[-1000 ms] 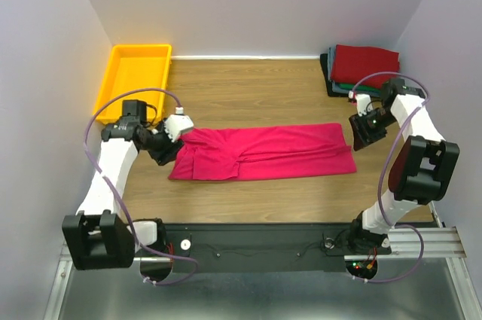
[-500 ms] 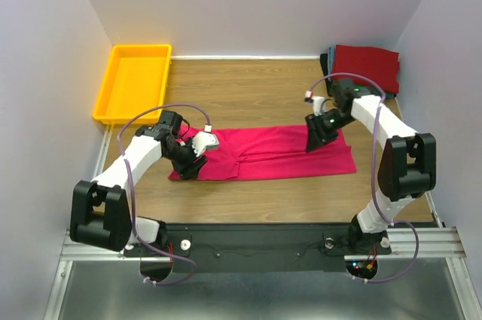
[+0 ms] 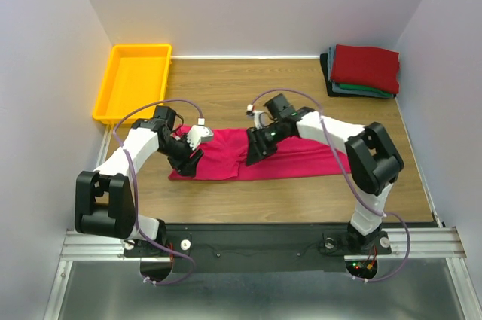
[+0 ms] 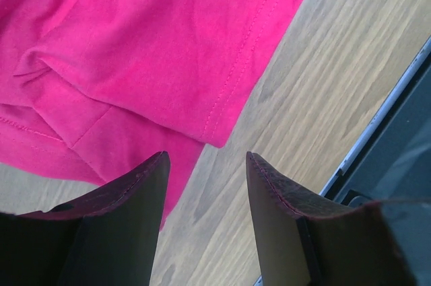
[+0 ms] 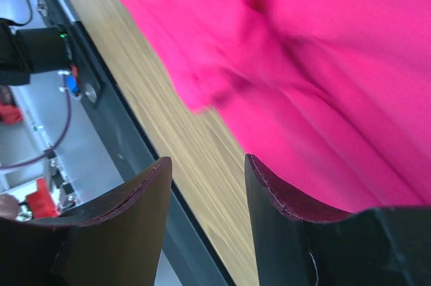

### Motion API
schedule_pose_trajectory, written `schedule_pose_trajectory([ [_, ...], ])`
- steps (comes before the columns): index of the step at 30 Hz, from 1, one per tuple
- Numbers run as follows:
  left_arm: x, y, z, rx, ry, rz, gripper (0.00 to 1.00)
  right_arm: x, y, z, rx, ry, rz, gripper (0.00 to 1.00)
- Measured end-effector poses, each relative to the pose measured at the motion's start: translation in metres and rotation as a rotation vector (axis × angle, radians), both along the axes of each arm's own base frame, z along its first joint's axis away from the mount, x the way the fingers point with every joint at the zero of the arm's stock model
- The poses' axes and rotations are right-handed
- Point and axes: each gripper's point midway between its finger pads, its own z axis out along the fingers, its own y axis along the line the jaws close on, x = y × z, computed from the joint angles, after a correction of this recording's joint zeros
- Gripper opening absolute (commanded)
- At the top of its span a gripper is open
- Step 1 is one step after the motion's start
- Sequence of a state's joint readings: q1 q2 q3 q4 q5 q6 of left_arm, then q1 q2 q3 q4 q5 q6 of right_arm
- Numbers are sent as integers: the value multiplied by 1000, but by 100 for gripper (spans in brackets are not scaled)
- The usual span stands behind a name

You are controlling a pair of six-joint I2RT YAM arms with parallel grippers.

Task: Fold and stack the t-shirts
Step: Fold the tshirt

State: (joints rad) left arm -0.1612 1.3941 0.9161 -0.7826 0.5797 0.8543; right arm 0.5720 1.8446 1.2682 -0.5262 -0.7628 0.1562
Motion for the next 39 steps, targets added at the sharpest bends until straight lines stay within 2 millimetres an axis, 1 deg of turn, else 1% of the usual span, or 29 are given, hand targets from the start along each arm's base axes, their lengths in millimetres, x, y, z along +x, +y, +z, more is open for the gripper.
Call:
schedule_pose_trajectory([
  [2, -2, 0, 1, -2, 7, -1, 61, -9, 21, -6, 12, 15, 18, 54],
  [4, -5, 0, 0, 0, 20, -2, 61, -19, 37, -15, 12, 48, 26, 55],
  [7, -6, 0, 0, 0, 26, -1, 61, -27, 50, -25, 4, 82, 23, 56],
  [9, -7, 0, 1, 0, 28, -1, 61, -27, 53, -27, 0, 96, 6, 56],
  [14, -7, 0, 2, 0, 20, -3, 61, -21, 57, -27, -3, 106, -44, 57],
  [17, -8, 0, 2, -1, 10, -4, 61, -19, 58, -31, -4, 118, -58, 53],
  [20, -8, 0, 3, -2, 3, -5, 61, -20, 60, -44, -14, 158, -61, 48],
  [21, -8, 0, 3, -2, 1, -5, 60, -22, 60, -49, -21, 177, -61, 43],
  [22, -8, 0, 3, -2, 0, -5, 59, -24, 60, -50, -16, 197, -57, 39],
  [23, -7, 0, 3, -2, -2, -5, 57, -25, 60, -50, -17, 203, -58, 33],
  [26, -7, 0, 5, -5, -15, -12, 55, -26, 62, -48, -6, 217, -55, 25],
  [28, -7, 0, 7, -6, -25, -17, 53, -27, 64, -44, 6, 228, -50, 17],
  [29, -8, 0, 7, -7, -29, -20, 53, -27, 65, -41, 14, 232, -47, 14],
  [30, -9, -1, 8, -8, -31, -23, 52, -26, 67, -38, 22, 236, -46, 8],
  [32, -9, -1, 8, -12, -33, -28, 52, -24, 71, -32, 40, 238, -43, 5],
  [33, -9, -2, 8, -13, -34, -30, 52, -22, 73, -27, 52, 236, -41, 1],
  [35, -9, -2, 8, -19, -37, -36, 53, -20, 76, -22, 69, 235, -39, 1],
  [39, -5, -4, 14, -29, -77, -48, 59, -13, 74, -13, 98, 264, -56, 1],
])
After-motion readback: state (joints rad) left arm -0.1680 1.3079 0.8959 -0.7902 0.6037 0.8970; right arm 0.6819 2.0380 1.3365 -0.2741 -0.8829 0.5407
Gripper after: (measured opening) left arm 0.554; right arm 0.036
